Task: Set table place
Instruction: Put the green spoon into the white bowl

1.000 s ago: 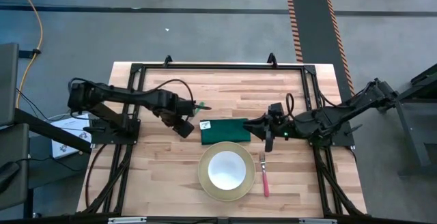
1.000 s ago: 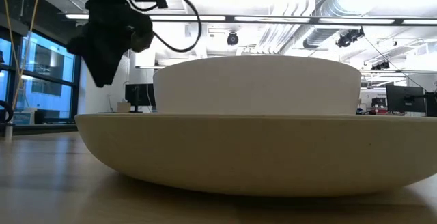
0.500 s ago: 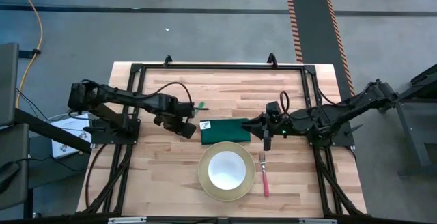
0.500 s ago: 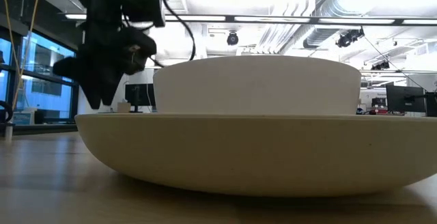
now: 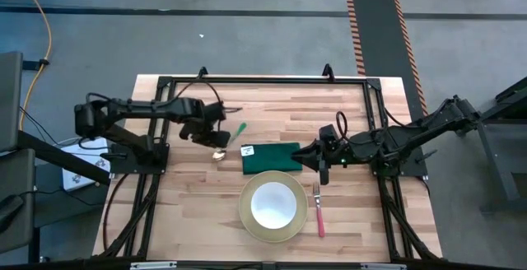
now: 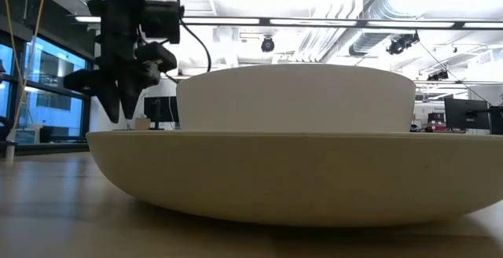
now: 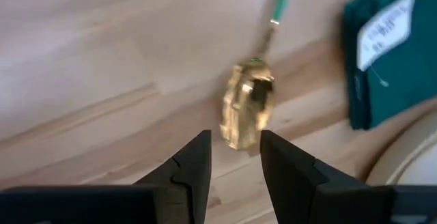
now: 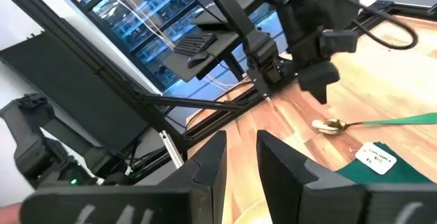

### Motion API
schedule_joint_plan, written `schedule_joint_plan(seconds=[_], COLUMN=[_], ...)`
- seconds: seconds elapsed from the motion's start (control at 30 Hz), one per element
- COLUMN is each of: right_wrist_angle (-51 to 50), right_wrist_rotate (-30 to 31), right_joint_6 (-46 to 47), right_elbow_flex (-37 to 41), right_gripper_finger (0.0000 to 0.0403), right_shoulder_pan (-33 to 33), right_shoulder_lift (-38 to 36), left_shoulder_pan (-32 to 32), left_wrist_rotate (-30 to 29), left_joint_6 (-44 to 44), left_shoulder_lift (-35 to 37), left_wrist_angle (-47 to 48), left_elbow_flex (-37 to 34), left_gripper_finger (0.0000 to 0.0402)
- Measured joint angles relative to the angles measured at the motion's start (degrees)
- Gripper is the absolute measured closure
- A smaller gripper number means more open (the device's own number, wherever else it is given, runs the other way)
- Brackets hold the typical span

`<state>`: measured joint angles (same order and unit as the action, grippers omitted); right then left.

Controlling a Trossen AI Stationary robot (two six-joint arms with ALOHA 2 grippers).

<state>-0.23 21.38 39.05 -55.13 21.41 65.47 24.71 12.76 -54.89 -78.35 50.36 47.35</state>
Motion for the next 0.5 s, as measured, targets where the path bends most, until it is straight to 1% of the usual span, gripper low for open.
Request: schedule_joint_plan(seconds=[0.17,0.3,0.4,0.5], right_wrist_angle=[0.0,0.0,0.0,-0.1], right_wrist_rotate=[0.0,0.0,0.0,0.0], right_joint_6=[-0.4,-1.5,-1.6,-1.8], right_elbow_flex=[0.0,0.0,0.0,0.0], right_gripper_finger=[0.0331,0.0331,0.0331,0.0331], right_shoulder_pan=[0.0,0.0,0.0,0.0], right_shoulder_lift=[0.0,0.0,0.0,0.0], left_shoulder_pan=[4.8,7.9,9.2,9.0], left_wrist_rotate=[2.7,6.0,7.1,7.2], left_joint_6=[2.7,4.0,4.1,5.1], left_shoulder_lift=[0.0,0.0,0.0,0.0], left_wrist_angle=[1.3,1.4,-0.4,-3.3], left_elbow_flex=[0.0,-0.5,-1.4,-1.5], left_gripper_finger=[0.0286,0.0287,0.0286,0.0287])
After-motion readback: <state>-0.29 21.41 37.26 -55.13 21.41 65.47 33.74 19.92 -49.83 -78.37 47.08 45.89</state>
